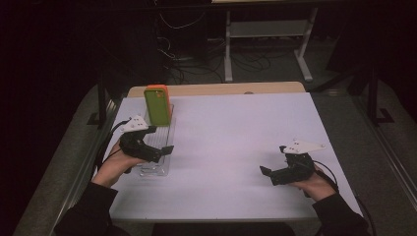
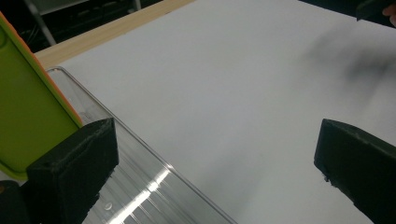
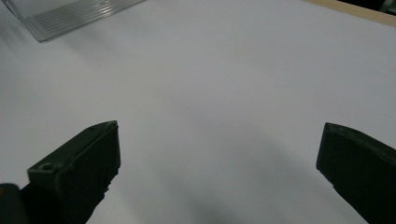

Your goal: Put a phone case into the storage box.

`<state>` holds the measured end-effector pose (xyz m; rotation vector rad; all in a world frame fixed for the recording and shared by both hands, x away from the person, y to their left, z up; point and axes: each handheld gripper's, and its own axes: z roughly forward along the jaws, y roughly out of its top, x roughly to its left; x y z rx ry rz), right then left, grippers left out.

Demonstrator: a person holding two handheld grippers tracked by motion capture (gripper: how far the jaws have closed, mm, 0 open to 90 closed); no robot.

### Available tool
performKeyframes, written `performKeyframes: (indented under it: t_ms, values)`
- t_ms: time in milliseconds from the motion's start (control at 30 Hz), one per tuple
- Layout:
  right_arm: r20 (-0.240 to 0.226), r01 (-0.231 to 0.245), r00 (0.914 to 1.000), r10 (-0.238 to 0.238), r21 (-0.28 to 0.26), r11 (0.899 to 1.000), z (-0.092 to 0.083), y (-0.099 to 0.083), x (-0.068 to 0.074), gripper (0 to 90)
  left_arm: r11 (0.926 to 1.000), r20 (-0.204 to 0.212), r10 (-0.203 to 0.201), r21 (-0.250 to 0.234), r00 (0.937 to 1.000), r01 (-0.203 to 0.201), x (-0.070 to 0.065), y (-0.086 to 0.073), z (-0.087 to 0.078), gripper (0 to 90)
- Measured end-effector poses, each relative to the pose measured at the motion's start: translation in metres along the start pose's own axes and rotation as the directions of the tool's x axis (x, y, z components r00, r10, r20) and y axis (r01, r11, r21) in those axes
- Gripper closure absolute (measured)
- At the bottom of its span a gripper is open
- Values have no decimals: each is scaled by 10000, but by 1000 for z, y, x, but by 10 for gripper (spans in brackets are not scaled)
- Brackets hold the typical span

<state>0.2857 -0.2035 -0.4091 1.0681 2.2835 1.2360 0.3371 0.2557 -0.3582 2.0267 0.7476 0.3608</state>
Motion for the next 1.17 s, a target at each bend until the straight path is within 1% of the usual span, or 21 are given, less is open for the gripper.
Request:
performKeyframes:
  t_ms: [200, 233, 300, 333, 400, 433, 500, 533, 567, 600, 633, 867, 1033, 1167]
  values:
    - [-18, 40, 10000, -41, -105, 9999, -2, 2, -1, 0, 9999, 35, 148, -19, 9999, -148, -7, -12, -2, 0]
    - [-31, -2, 10000, 2, -68, 10000, -2, 2, -1, 0, 9999, 86, 171, 6, 9998, -171, -8, -15, -2, 0]
    - [-28, 98, 9999, -98, -133, 9999, -3, 3, -1, 0, 9999, 145, 148, 21, 9998, -149, -10, -20, -2, 0]
    - [-68, 24, 10000, -25, -90, 10000, -4, 4, 0, 0, 9997, 185, 222, 72, 9996, -224, -10, -23, -2, 0]
    - [-63, 123, 9999, -124, -179, 9998, -4, 5, -1, 0, 9995, 236, 300, 119, 9993, -303, -12, -26, -2, 0]
    - [-91, 47, 9999, -48, -135, 9999, -4, 5, -1, 0, 9997, 254, 192, 134, 9995, -195, -13, -28, -2, 0]
    - [-125, 60, 9999, -61, -111, 9999, -4, 5, 0, 0, 9996, 369, 259, 53, 9990, -261, -14, -31, -2, 0]
    - [-135, 95, 9999, -96, -117, 9999, -5, 5, 0, 0, 9996, 349, 229, 125, 9991, -233, -15, -32, -2, 0]
    - [-121, 108, 9999, -110, -135, 9998, -5, 5, 0, 0, 9994, 348, 315, 149, 9989, -321, -15, -33, -2, 0]
    - [-119, 103, 9999, -105, -144, 9998, -5, 5, 0, 0, 9997, 437, 215, 135, 9988, -221, -16, -35, -1, 0]
    - [-107, 148, 9998, -150, -166, 9998, -5, 5, 0, 0, 9995, 442, 268, 132, 9987, -274, -16, -36, -1, 0]
    - [-142, 171, 9997, -173, -104, 9998, -5, 5, 1, 0, 9994, 609, 250, 227, 9978, -264, -20, -41, 1, 0]
    - [-141, 158, 9998, -159, -73, 9998, -5, 5, 1, 0, 9992, 695, 247, 286, 9973, -267, -21, -42, 2, 0]
    - [-148, 196, 9997, -197, -86, 9998, -5, 5, 2, 0, 9994, 714, 225, 237, 9972, -242, -21, -42, 2, 0]
